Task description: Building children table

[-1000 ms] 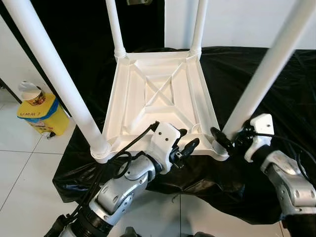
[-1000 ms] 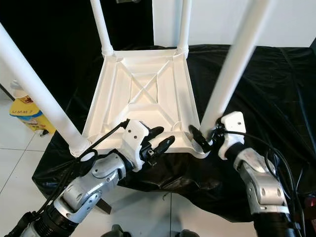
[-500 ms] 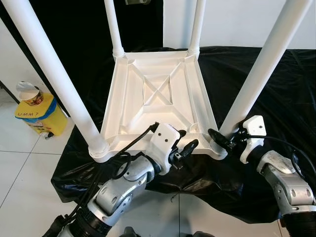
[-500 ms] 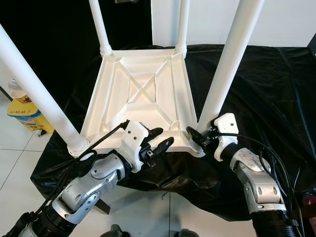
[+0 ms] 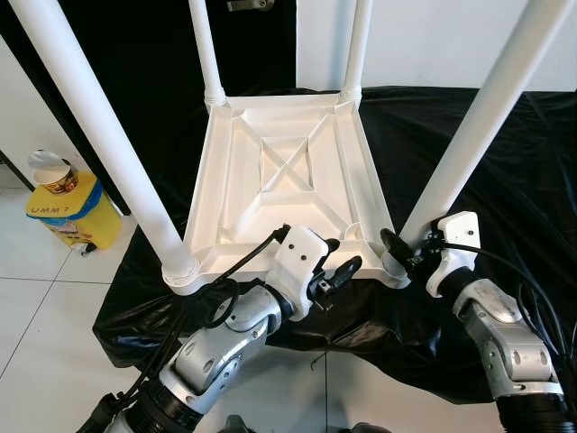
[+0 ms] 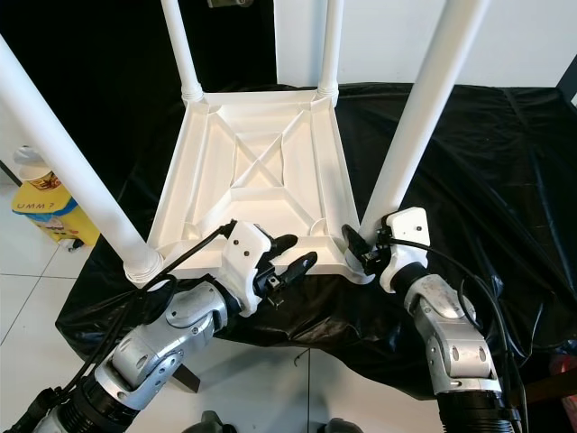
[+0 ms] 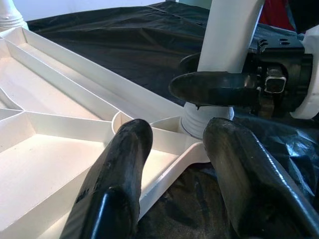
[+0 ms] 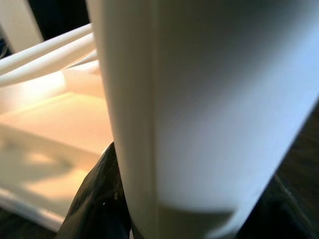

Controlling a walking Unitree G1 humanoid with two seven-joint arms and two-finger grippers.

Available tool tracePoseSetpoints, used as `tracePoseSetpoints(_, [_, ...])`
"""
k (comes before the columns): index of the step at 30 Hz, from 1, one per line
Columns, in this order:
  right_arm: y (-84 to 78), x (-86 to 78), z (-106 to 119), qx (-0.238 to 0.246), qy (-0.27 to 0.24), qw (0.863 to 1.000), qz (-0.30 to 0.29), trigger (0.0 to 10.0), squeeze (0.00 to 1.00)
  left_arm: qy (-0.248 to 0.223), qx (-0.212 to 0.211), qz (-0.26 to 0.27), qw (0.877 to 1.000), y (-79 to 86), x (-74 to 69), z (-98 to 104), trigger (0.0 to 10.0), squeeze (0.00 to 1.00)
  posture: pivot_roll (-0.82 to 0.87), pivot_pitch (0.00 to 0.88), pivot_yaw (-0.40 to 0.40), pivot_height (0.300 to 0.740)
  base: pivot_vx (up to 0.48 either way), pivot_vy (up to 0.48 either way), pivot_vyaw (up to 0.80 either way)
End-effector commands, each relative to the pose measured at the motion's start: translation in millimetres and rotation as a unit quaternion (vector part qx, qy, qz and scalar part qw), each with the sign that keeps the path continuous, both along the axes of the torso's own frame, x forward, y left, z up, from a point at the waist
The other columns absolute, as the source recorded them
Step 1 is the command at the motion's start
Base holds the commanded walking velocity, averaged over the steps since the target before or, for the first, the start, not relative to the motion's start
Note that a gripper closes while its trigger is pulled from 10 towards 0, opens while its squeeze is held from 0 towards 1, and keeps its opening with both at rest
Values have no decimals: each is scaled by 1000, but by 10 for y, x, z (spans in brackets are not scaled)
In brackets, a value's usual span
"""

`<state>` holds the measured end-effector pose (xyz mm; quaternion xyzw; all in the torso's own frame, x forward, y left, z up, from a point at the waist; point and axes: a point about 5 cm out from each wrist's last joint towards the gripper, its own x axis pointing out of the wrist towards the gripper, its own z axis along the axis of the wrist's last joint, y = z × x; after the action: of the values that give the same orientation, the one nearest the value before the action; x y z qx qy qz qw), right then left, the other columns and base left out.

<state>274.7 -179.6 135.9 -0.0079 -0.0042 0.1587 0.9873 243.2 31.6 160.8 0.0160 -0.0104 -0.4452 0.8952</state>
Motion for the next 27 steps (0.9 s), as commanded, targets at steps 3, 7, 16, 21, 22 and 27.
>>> tracePoseSetpoints(3, [94,-51,-198,19,43,998,-31,10000,0,7,8,-93,996,-68,-105,-13,10000,0,38,90,16,740,0,0,0])
tracePoseSetpoints(7, [130,-50,-209,35,43,996,-69,10000,0,9,8,-93,996,-69,-106,-15,10000,0,36,87,14,740,0,0,0])
tracePoseSetpoints(16, [320,-58,-246,47,54,977,-201,10000,0,9,5,-92,996,-83,-100,-19,10000,0,37,78,-1,740,0,0,0])
tracePoseSetpoints(21, [461,-68,-207,57,47,983,-171,10000,0,10,3,-91,996,-86,-98,-20,10000,0,32,73,-1,740,0,0,0])
tracePoseSetpoints(22, [461,-68,-207,57,47,983,-171,10000,0,10,3,-91,996,-86,-98,-20,10000,0,32,73,-1,740,0,0,0])
tracePoseSetpoints(27, [459,-80,-143,60,23,986,-153,10000,800,10,3,-93,996,-88,-94,-23,10000,0,34,67,-4,740,0,0,0])
